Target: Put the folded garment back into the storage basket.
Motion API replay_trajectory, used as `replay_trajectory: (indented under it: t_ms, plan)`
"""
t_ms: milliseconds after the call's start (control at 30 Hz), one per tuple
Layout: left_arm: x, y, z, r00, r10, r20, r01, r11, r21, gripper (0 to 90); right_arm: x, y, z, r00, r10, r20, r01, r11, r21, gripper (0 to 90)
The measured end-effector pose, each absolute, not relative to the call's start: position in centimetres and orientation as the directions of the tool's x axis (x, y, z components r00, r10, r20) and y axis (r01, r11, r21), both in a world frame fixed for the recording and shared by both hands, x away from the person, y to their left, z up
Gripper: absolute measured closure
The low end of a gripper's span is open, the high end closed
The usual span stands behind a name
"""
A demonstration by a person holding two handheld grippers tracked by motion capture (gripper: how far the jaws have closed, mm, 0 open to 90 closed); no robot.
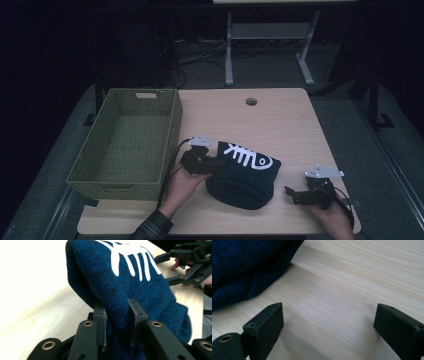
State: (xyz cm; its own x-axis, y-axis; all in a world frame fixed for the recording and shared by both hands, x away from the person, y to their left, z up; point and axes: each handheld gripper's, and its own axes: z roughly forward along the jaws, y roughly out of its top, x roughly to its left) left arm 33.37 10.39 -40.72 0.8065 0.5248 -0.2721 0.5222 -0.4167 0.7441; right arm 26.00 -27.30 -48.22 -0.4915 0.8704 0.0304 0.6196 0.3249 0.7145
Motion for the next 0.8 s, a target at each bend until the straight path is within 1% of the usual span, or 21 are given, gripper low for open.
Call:
replay_trajectory:
  t_ms: [467,800]
  plan:
    - [33.6,10.5,-37.0,0.839,0.478,-0.260,0.468,-0.390,0.793,72.4,26.0,-27.3,-48.2,-0.492,0.870,0.029,0.618,0.326,0.715,8.6]
    - [34.3,11.3,-35.3,0.856,0.452,-0.249,0.441,-0.389,0.809,72.4,26.0,-27.3,-48.2,-0.492,0.870,0.029,0.618,0.326,0.715,8.6]
